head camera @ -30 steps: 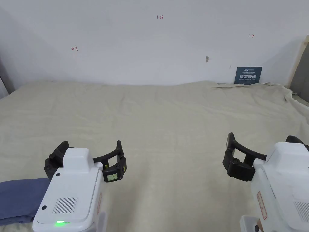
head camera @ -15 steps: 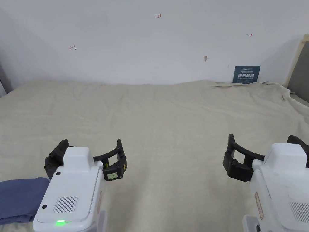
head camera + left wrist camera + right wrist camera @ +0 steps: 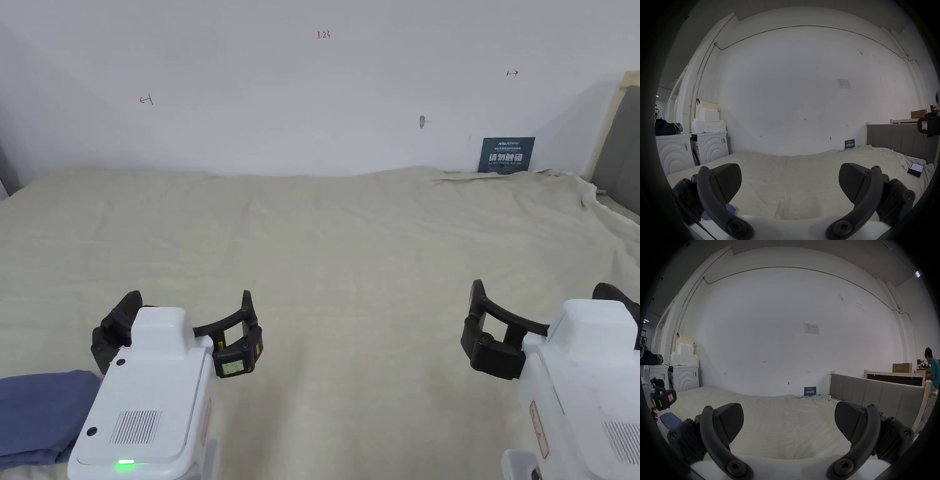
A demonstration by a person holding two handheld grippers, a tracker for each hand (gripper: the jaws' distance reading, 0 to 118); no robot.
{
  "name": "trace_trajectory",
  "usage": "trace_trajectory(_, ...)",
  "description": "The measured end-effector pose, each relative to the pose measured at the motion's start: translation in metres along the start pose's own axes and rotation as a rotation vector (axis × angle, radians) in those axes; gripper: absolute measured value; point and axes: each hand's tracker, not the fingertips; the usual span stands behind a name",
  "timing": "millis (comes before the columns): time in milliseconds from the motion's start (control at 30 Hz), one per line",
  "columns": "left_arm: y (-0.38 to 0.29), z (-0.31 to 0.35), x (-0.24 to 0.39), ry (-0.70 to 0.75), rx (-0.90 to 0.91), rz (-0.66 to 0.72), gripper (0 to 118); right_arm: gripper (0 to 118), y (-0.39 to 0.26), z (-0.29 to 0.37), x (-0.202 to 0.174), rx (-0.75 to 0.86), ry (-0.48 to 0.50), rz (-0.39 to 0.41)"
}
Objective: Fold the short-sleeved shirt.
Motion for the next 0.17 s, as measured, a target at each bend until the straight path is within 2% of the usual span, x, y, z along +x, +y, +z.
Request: trace_trajectory(167,-0.0003,0.0005,-0.0008,-0.007,0.002,-0.004,118,112,0.0012,0.0003,0.0014,0.0,0.0,-0.013)
